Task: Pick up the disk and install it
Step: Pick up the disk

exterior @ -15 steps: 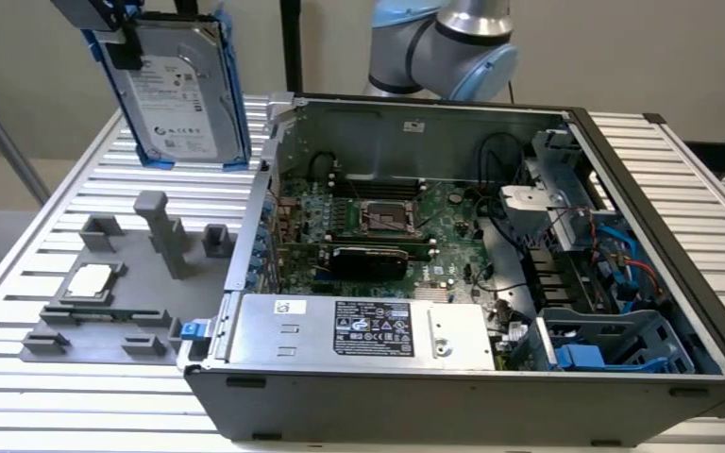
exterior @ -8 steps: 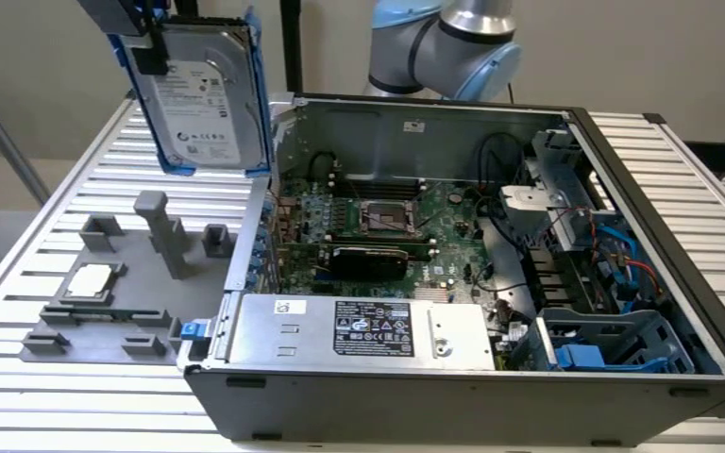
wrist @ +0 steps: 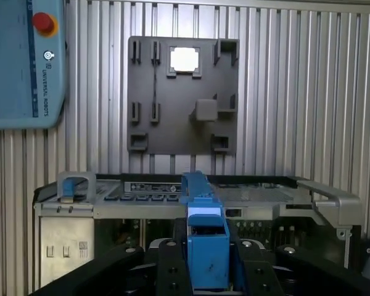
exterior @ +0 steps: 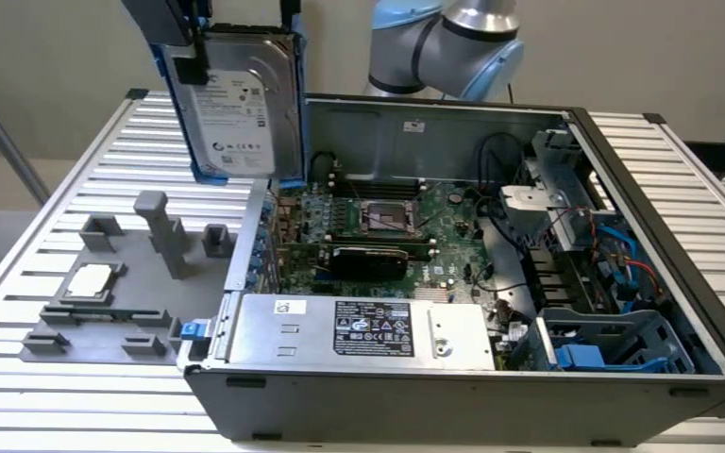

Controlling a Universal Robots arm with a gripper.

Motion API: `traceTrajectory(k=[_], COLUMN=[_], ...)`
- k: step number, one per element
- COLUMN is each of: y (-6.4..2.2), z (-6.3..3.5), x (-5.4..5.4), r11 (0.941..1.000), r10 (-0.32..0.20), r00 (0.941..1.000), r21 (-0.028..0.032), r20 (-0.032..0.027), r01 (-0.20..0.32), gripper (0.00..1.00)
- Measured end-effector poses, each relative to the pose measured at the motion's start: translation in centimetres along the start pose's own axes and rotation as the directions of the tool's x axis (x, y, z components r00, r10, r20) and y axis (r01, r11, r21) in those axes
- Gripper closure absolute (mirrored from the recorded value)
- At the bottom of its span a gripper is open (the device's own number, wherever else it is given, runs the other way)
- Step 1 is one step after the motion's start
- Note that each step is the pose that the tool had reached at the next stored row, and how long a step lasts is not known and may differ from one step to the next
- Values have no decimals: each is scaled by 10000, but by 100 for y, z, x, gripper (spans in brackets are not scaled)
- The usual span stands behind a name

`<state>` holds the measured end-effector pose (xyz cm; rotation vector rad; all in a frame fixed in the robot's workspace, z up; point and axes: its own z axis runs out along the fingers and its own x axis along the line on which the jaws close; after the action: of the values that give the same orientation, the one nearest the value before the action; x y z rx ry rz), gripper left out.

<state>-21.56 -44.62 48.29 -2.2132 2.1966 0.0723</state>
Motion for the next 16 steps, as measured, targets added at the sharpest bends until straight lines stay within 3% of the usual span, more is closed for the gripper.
traceTrajectory(k=[16], y=[-727], z=[-26], x=[270], r11=[10000], r10=[0], r00=[10000], r21=[-1], r20=[0], r01=[0], gripper=[100])
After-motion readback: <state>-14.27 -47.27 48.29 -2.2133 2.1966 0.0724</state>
